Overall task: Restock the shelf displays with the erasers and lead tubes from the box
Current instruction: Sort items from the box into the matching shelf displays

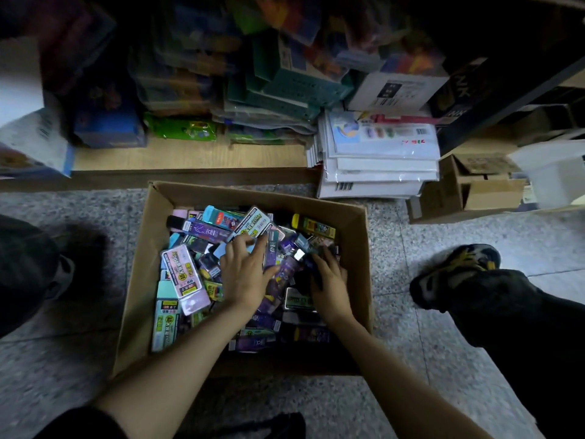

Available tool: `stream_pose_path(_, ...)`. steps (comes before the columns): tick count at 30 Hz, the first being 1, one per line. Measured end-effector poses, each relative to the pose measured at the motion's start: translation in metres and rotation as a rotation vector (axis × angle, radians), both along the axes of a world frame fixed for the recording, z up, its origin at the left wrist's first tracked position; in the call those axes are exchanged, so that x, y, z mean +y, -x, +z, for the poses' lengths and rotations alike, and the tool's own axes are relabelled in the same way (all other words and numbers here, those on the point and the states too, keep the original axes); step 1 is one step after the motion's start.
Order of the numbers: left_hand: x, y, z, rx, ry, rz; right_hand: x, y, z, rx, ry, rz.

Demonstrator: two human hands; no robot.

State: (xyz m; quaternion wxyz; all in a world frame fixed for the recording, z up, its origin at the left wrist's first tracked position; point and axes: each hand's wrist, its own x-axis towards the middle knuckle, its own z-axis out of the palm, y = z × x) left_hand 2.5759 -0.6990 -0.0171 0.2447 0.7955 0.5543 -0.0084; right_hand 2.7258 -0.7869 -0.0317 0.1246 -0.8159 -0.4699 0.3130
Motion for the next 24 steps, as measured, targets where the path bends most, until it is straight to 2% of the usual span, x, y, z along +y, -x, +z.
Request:
stream_pose_path(4,0.004,0.013,0.0,-0.049,0.037,-0.089,-0.002,0.001,0.003,0.231,-0.127,-0.268)
stream_pose_path(7,0.002,0.022,0.0,-0.065,0.05,-0.059,0.001,-0.001,0.002,0.272,-0.111,-0.441)
stream_pose_path(9,-0.005,0.028,0.001,-0.087,0.052,-0.004,0.001,-0.001,-0.001,0.242,-0.066,-0.42)
stream_pose_path(13,-0.025,0.034,0.0,-0.029,0.035,-0.028,-0.003,-0.001,-0.005,0.082,-0.022,-0.203)
stream_pose_path(16,-0.04,0.029,-0.001,0.137,-0.015,-0.099,-0.006,0.003,-0.004,0.183,-0.042,-0.252)
stream_pose_path(21,-0.048,0.01,-0.002,0.282,-0.035,-0.136,-0.003,-0.001,-0.005,0.11,0.02,-0.249)
stream_pose_path(24,-0.05,-0.004,-0.003,0.302,-0.011,-0.066,0.002,-0.007,-0.004,0.107,0.064,-0.219)
